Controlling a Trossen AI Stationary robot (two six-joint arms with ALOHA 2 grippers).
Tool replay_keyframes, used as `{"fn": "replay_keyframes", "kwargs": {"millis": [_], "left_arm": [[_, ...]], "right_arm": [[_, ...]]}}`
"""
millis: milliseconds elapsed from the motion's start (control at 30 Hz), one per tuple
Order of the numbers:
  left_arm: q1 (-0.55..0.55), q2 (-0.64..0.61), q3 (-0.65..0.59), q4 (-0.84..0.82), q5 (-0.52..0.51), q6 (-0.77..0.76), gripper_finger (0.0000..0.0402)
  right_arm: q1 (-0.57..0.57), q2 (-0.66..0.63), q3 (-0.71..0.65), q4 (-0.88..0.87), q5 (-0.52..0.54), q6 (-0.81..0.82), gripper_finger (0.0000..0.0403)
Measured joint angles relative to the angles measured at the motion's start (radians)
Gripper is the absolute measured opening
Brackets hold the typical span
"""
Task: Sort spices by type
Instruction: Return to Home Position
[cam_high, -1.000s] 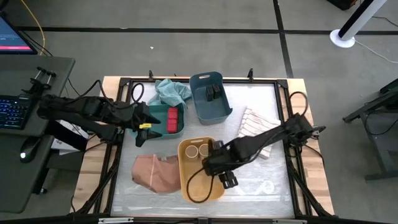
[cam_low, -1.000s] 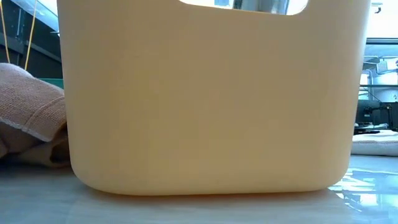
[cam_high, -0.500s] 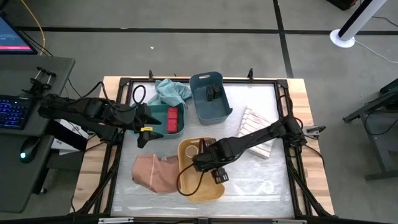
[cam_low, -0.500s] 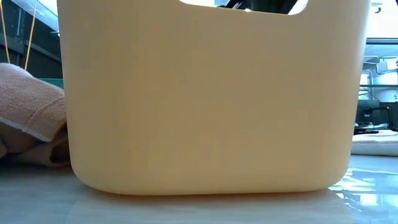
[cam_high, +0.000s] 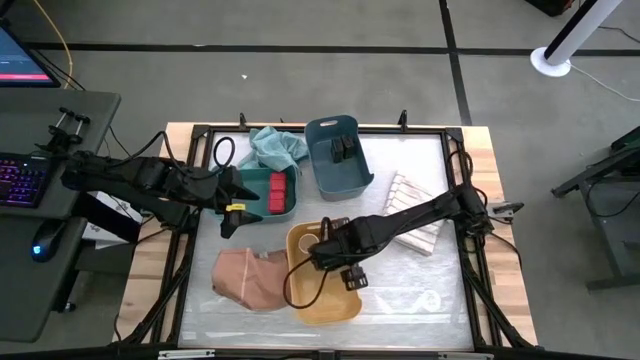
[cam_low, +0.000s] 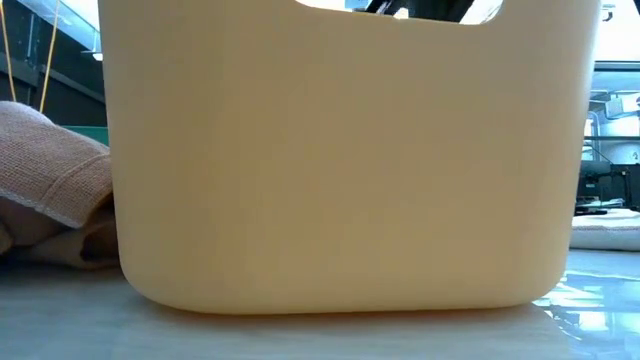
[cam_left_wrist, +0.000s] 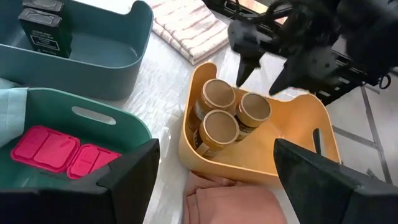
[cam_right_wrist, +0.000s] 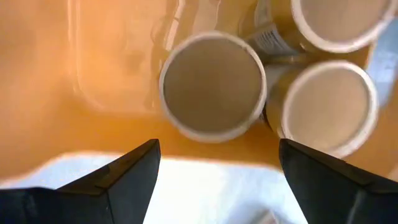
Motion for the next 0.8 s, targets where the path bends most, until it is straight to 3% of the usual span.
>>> {"fn": "replay_keyframes", "kwargs": {"millis": [233,433,567,800], "left_arm": [[0.0,0.0,0.0,-0.027,0.0,0.001,0.03],[-0.006,0.0,-0.002,-0.006,-0.039,0.077,0.03],[-0.038,-0.024,-0.104,0.189,-0.144,0.128,0.03],[-0.053,-0.155,-0.417,0.718,-0.152,0.145,0.0267]], "right_arm": [[0.0,-0.067,0.074,-0.193,0.012,0.024,0.0325],[-0.051,-0.147,0.076,-0.256,0.102,0.094,0.0314],[-0.094,-0.198,0.076,-0.267,0.168,0.167,0.0289],[-0.124,-0.332,0.065,-0.296,0.276,0.3,0.0206]]}}
